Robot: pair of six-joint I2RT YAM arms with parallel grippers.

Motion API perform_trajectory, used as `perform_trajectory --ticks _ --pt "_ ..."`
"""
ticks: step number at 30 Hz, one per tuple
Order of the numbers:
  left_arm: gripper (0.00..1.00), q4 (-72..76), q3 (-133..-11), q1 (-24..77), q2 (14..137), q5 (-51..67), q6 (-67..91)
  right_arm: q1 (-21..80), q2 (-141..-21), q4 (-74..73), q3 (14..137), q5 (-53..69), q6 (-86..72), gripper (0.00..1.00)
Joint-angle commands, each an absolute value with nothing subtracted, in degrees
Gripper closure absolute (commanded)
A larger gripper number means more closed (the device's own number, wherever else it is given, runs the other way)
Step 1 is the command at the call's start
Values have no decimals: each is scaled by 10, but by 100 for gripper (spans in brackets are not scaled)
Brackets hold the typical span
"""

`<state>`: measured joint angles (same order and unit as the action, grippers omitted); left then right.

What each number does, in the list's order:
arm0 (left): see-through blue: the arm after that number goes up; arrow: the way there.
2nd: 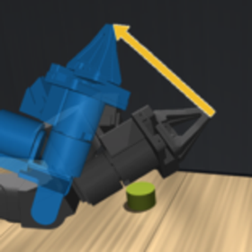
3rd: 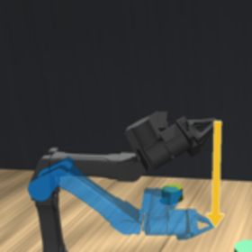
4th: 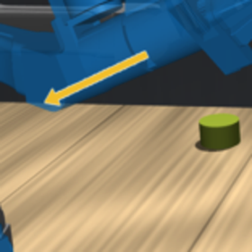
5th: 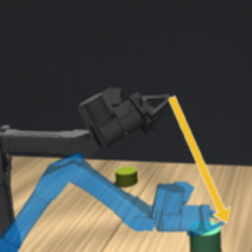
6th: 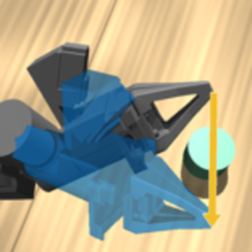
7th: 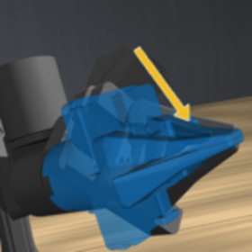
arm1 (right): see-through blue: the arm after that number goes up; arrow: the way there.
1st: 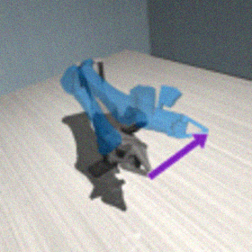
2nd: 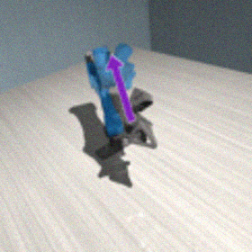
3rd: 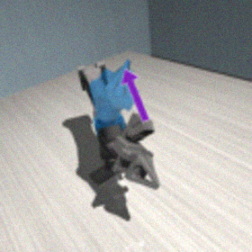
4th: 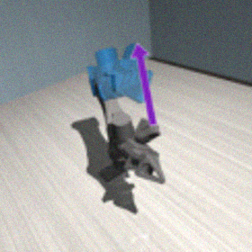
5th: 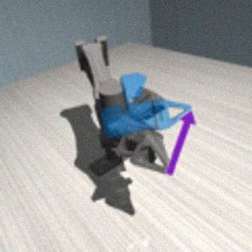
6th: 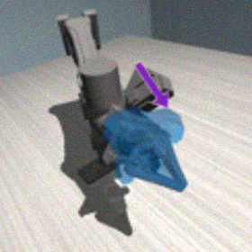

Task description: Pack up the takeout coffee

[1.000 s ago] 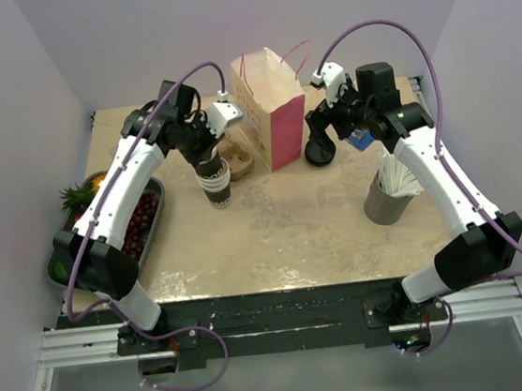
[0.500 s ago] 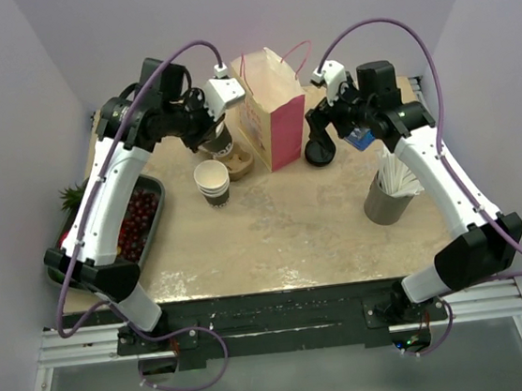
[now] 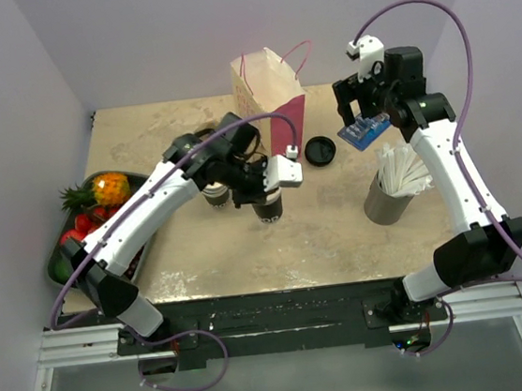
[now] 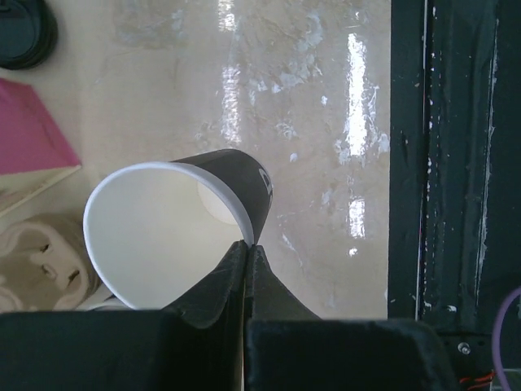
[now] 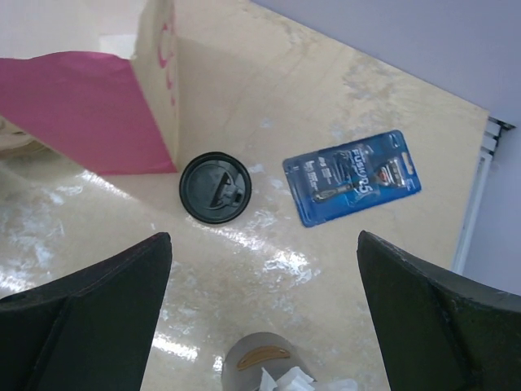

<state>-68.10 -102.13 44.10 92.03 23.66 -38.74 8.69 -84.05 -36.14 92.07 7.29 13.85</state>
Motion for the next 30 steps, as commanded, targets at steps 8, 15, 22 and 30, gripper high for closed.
perform_trajectory --ticks 8,15,22,30 --pt "100 -460 -881 525 959 174 -363 80 -817 -363 924 30 117 1" --pt "100 -417 -861 536 983 117 -342 79 -825 -362 926 59 105 1" --pt "100 -387 -840 539 993 90 -337 80 -823 -361 928 67 105 1" --pt "92 -397 -843 539 999 117 -334 80 -828 -372 944 74 106 1"
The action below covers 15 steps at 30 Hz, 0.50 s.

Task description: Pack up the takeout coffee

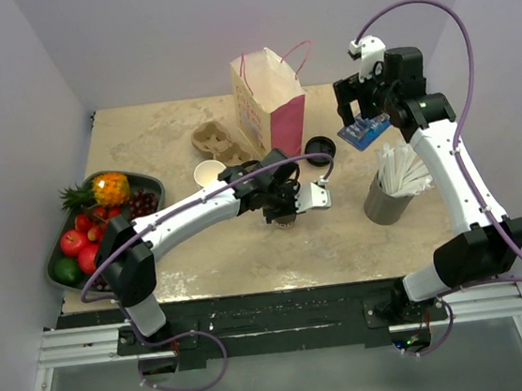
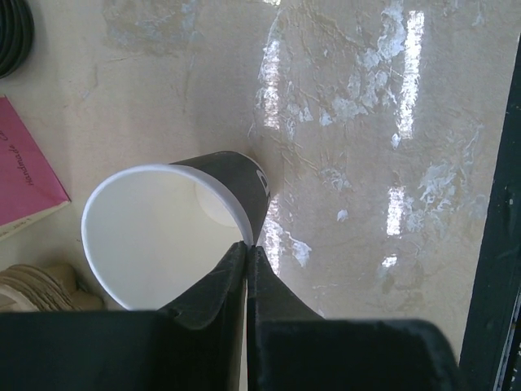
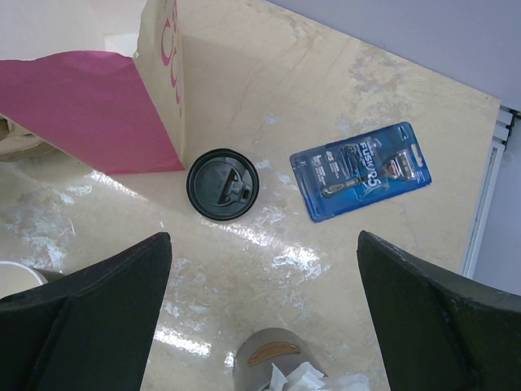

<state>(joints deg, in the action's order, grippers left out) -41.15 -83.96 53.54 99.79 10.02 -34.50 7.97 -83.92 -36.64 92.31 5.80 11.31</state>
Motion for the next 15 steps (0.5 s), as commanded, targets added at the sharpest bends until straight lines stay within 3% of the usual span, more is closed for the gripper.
perform_trajectory --ticks 1,3,15 --pt "89 -400 -845 539 998 121 -334 79 -828 -374 946 75 106 1" --pt "79 -405 -847 539 997 136 -337 79 -830 -376 951 79 105 1" --pt "47 -371 -872 504 926 173 -316 79 -849 -385 993 92 107 1"
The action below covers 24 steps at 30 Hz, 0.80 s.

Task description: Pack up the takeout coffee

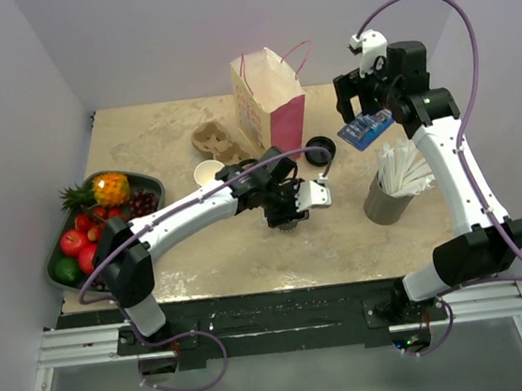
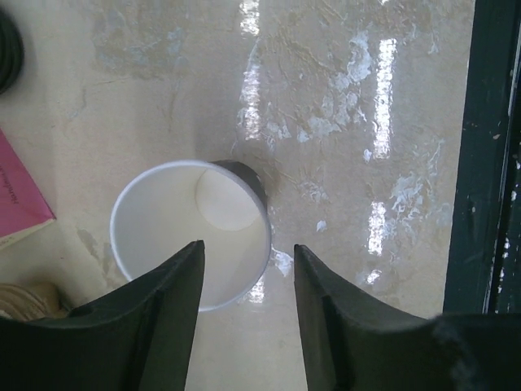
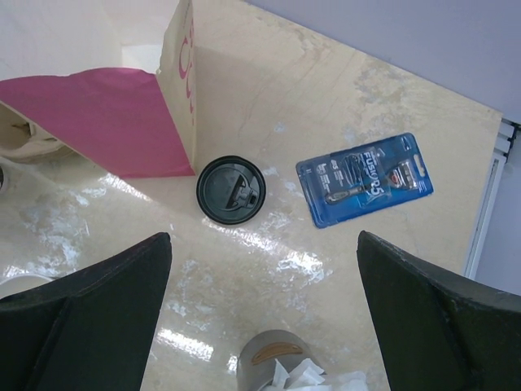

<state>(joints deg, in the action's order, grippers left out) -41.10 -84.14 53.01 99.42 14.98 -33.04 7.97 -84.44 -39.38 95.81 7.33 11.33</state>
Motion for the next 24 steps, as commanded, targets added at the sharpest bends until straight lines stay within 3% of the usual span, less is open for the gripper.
perform_trajectory --ticks 1,3,9,24 --pt "45 -365 -871 478 902 172 -316 78 -850 -383 993 93 106 1" --pt "35 -374 -874 429 888 175 -336 80 -850 -376 991 97 104 1" --pt "31 -468 -866 347 915 172 -458 79 -851 -353 976 106 93 1" --pt "40 -433 -825 345 1064 54 -613 80 -877 -349 1000 120 98 1"
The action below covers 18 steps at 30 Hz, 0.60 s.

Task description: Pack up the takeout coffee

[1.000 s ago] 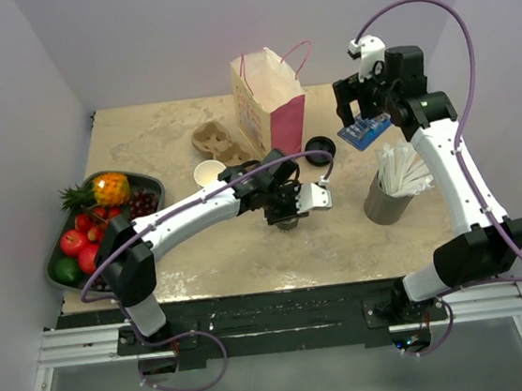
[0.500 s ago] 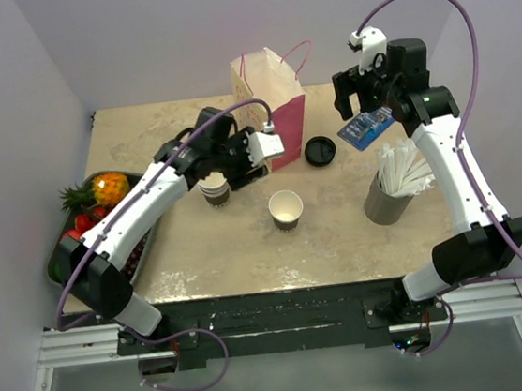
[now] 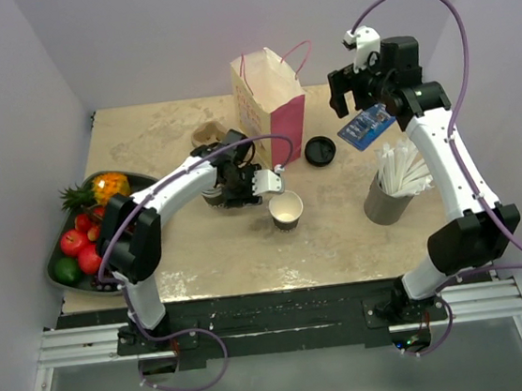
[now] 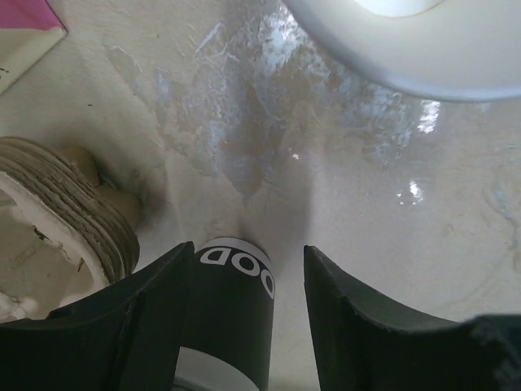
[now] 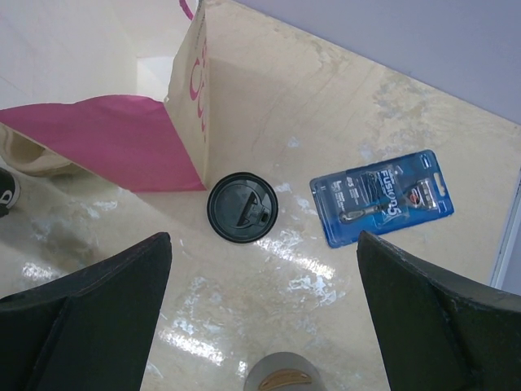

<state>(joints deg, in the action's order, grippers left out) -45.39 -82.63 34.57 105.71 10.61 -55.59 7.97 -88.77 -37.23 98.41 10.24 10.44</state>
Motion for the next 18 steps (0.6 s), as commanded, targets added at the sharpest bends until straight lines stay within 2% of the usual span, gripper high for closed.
perform_trajectory --ticks 1,18 --pt "40 -433 -824 345 1069 44 -616 80 -877 -350 999 120 98 1" --pt "46 -430 -765 299 1049 -75 -641 80 -884 -347 996 120 104 1"
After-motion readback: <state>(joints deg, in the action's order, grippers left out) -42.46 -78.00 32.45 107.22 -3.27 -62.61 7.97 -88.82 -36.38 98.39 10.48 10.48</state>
